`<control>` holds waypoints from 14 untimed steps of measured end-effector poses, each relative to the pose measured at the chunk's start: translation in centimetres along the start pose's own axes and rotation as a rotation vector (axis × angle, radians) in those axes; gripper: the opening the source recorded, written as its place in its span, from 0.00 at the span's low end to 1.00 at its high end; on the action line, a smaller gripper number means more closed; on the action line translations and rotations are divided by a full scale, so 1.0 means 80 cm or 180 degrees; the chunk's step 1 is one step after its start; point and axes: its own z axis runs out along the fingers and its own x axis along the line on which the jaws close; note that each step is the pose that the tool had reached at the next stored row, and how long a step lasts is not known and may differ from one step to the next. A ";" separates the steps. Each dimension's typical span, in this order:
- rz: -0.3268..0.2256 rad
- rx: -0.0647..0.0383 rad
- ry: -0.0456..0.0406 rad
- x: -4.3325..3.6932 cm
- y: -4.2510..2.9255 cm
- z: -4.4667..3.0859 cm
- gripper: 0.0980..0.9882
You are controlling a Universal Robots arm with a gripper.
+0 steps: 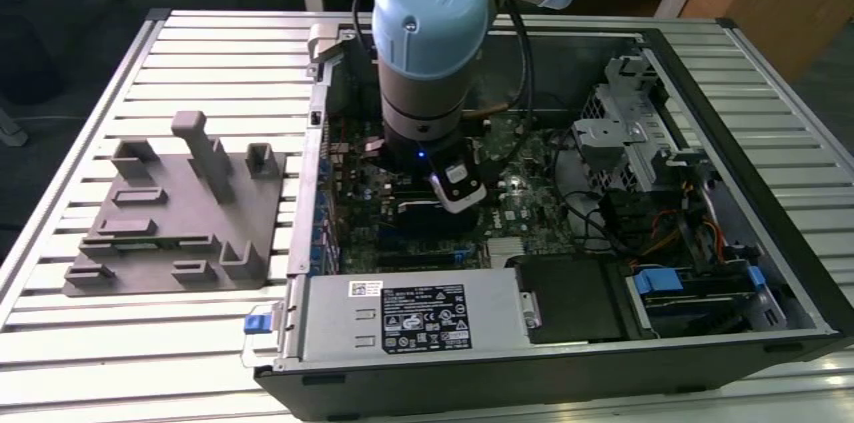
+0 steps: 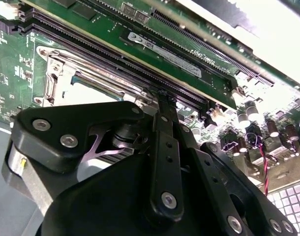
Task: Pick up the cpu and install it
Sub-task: 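Install the second cpu locking lever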
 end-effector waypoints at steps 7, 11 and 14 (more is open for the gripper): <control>-0.0001 -0.0003 -0.0002 0.000 0.0024 -0.0027 0.01; 0.0000 -0.0001 0.0000 0.000 0.0050 -0.0108 0.01; 0.0000 -0.0002 -0.0001 0.000 0.0053 -0.0105 0.01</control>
